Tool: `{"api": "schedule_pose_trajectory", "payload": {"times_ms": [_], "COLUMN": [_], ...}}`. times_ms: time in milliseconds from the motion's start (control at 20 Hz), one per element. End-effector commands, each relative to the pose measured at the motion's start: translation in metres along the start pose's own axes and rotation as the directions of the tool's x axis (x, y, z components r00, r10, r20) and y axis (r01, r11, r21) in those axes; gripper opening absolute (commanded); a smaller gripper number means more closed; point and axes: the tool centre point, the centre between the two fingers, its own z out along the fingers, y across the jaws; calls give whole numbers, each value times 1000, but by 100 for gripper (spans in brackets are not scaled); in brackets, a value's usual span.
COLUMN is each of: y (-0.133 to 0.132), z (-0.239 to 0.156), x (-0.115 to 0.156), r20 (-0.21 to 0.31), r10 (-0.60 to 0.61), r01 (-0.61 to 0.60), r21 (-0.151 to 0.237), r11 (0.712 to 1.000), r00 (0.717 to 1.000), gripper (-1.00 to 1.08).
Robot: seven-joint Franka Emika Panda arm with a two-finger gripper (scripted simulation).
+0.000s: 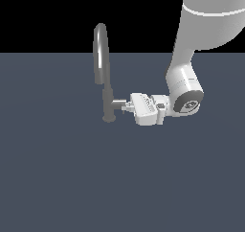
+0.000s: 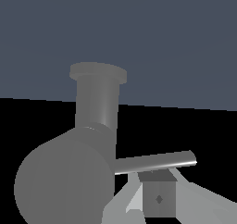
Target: Turn on the faucet by rotating a designated handle.
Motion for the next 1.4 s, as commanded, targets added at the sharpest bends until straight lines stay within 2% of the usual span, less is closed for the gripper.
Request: {"api": "schedule_pose_trajectory", "payload": {"times_ms": [0,350,400,1350], "y": [5,4,-9,-22], "z": [0,0,-4,-1], "x": [23,48,9,68], "r20": [-3,-4,4,-4], "r10": [29,46,-12,47], "r01": [-29,-46,12,-47], "r21": [5,7,-7,7], "r11": [1000,999,1000,999], "r00": [1000,999,1000,999], "gripper": [-100,-100,-100,-100]}}
